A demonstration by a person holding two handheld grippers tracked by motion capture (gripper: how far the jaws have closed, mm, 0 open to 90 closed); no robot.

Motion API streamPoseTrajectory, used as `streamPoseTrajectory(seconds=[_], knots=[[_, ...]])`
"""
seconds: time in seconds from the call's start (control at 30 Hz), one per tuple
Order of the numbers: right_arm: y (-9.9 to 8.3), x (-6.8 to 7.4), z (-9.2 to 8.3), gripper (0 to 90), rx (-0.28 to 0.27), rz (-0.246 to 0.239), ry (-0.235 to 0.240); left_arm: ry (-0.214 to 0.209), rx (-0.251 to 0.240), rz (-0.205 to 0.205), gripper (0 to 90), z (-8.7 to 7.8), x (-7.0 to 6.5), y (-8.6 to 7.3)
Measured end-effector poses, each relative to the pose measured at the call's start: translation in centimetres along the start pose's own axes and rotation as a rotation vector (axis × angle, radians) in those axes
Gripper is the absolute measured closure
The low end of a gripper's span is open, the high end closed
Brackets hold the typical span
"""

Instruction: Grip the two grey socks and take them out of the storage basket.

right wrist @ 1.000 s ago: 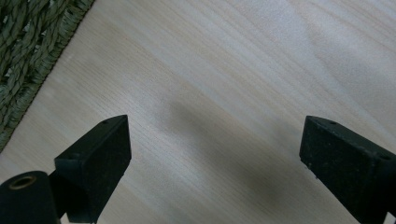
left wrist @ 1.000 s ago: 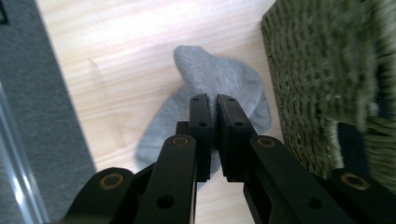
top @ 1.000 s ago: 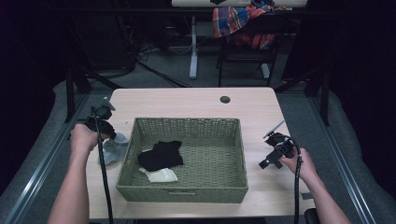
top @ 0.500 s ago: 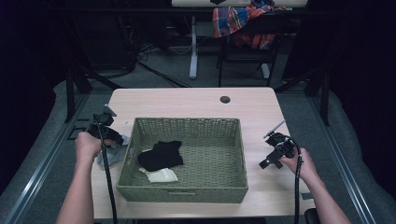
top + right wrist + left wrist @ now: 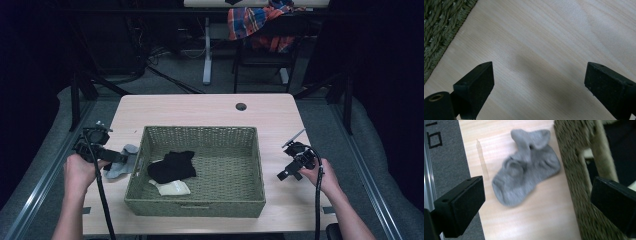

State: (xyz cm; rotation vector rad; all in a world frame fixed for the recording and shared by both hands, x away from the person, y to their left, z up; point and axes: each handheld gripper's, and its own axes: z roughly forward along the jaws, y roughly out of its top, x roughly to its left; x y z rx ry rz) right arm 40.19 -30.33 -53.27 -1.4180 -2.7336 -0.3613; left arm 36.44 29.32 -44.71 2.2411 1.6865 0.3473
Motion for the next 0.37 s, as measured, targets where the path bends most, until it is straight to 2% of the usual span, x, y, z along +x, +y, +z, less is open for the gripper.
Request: streamPoseTrajectory(seconds=[0.07,0.1,0.17,0.2,0.23,0.37], knots=[[0.0,0.0,0.0,8.7,-0.001,-0.001,0.000,0.008,-0.003,-0.003,0.1,-0.1,-0.4,-1.0],[-0.1,0.2,0.2,8.7,-0.031,0.025,0.007,0.019,-0.012,-0.003,0.1,-0.1,-0.5,-1.6],[0.0,0.0,-0.1,8.7,0.000,-0.007,-0.002,0.028,-0.020,-0.013,0.1,0.1,-0.4,-2.6],[0.1,0.1,-0.1,8.7,-0.007,-0.008,-0.007,0.029,-0.027,-0.024,0.0,0.3,-0.3,-3.2],[0.0,0.2,-0.1,8.7,-0.035,0.003,0.003,0.027,-0.030,-0.027,0.0,0.4,-0.2,-3.5],[0.1,0.2,-0.1,8.7,-0.033,-0.005,0.006,0.046,-0.050,-0.044,0.0,0.8,0.4,-4.2]])
